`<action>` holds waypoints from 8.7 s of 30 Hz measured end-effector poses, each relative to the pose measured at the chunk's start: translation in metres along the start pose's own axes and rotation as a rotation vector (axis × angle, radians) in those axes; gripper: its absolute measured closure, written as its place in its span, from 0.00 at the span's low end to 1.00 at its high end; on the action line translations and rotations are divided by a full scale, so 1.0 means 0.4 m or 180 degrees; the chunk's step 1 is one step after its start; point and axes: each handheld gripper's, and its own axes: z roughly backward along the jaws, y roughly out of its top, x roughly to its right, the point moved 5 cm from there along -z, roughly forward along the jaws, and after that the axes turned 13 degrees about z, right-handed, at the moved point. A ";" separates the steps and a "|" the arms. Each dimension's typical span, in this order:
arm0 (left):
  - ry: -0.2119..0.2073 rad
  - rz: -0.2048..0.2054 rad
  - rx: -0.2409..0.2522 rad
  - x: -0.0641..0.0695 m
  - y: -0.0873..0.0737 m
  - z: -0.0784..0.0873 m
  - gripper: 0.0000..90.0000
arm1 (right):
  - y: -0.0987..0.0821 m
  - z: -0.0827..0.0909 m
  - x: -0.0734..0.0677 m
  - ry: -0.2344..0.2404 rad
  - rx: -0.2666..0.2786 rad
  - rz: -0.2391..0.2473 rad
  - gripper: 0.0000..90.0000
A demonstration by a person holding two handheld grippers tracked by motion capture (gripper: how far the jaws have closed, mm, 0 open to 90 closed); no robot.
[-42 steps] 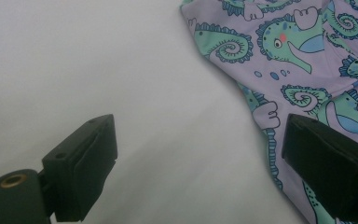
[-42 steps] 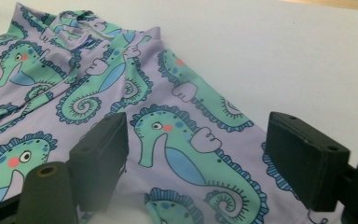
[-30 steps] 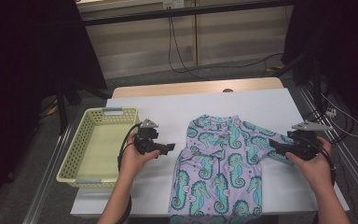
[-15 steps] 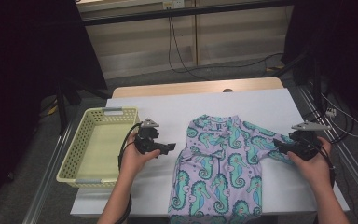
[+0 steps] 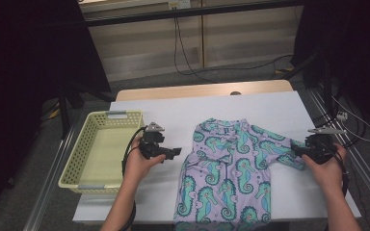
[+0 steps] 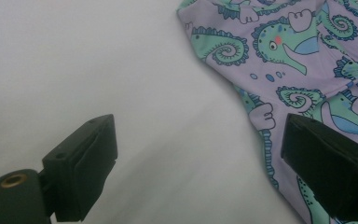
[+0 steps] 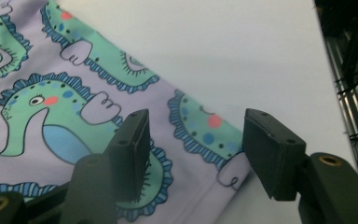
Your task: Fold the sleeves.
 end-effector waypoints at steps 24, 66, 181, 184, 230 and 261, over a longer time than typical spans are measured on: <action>0.0024 -0.0029 -0.0014 0.010 0.001 -0.003 0.12 | 0.031 0.038 -0.026 0.0392 0.0305 0.0019 1.00; 0.0060 -0.0094 -0.0086 0.020 -0.008 -0.013 0.13 | 0.173 0.020 -0.321 0.0879 0.0658 0.0965 0.74; 0.0110 -0.0025 0.0029 0.000 -0.002 0.026 0.13 | 0.108 0.033 -0.211 0.0970 0.0444 0.0272 0.99; 0.0109 -0.0035 0.0053 0.005 0.000 0.031 0.13 | 0.116 0.041 -0.209 0.0964 0.0510 0.0235 0.99; 0.0077 -0.0052 -0.0032 0.008 -0.005 0.019 0.13 | 0.213 0.030 -0.321 0.1061 0.0807 0.0401 0.99; 0.0110 -0.0056 -0.0035 0.012 -0.007 0.018 0.13 | 0.201 -0.001 -0.447 0.1291 0.0609 0.0891 0.64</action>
